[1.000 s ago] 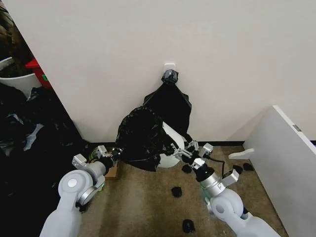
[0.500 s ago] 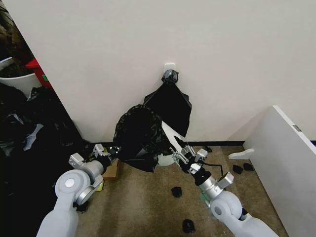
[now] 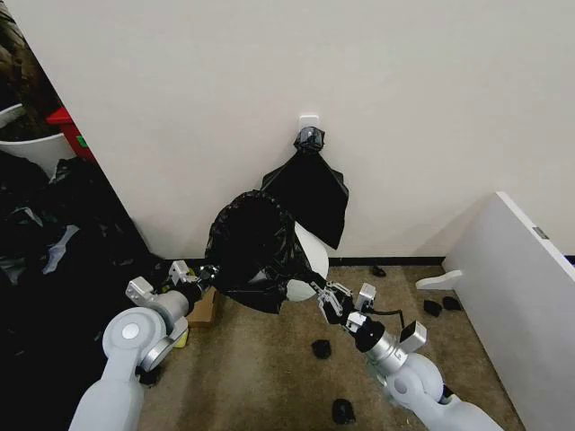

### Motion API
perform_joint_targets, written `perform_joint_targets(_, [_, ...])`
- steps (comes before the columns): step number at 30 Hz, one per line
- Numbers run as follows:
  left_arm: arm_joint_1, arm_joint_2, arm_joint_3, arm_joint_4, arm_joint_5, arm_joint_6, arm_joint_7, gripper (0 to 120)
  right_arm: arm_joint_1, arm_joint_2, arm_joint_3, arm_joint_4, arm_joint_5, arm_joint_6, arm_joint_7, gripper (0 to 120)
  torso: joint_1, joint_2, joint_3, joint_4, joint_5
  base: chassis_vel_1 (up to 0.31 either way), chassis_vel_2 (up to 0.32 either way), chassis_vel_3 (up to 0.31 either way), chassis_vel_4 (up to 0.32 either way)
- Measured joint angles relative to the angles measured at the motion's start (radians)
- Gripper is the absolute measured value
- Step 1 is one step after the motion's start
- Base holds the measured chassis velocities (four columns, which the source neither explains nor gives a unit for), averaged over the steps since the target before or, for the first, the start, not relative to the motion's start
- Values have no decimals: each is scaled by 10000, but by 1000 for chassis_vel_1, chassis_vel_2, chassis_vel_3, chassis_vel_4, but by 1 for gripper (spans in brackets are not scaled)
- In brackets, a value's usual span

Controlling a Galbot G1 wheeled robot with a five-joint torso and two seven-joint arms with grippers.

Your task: Place the garbage bag over the trash bin.

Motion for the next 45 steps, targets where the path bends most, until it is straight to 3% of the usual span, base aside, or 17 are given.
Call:
perform_joint_targets(7, [95, -65, 2, -205, -52, -7, 9, 1, 203, 122, -25, -473, -716, 214, 977, 0, 0, 0, 0, -2, 0, 0, 0, 0, 0])
perform_joint_targets(12, [238, -110, 85, -549, -268, 153, -58, 1, 676, 538, 73, -1311, -1620, 1139, 1510, 0, 0, 0, 1, 3, 2, 0, 0, 0, 0])
perform_joint_targets(19, [182, -98, 201, -563, -309, 198, -79, 1, 706, 657, 212, -1559, -1891, 2097, 1150, 0, 0, 0, 1, -1, 1, 0, 0, 0, 0])
perform_joint_targets(27, [-72, -133, 6, -430, -442, 102, -85, 1, 473, 401, 260, -2240, -928, 2624, -2128, 33, 0, 0, 0, -1, 0, 0, 0, 0, 0])
perform_joint_targets(29, [-72, -145, -2, -430, -445, 96, -86, 1, 490, 401, 278, -2379, -815, 2561, -2467, 36, 0, 0, 0, -1, 0, 0, 0, 0, 0])
perform_joint_targets(41, [-136, -131, -39, -374, -472, 81, -93, 1, 646, 710, -111, -2855, -1065, 2290, -3875, 81, 0, 0, 0, 0, 0, 0, 0, 0, 0])
perform_joint_targets(45, [-135, -139, -20, -370, -466, 80, -93, 1, 728, 847, -211, -2643, -1822, 2286, -2920, 96, 0, 0, 0, 0, -1, 0, 0, 0, 0])
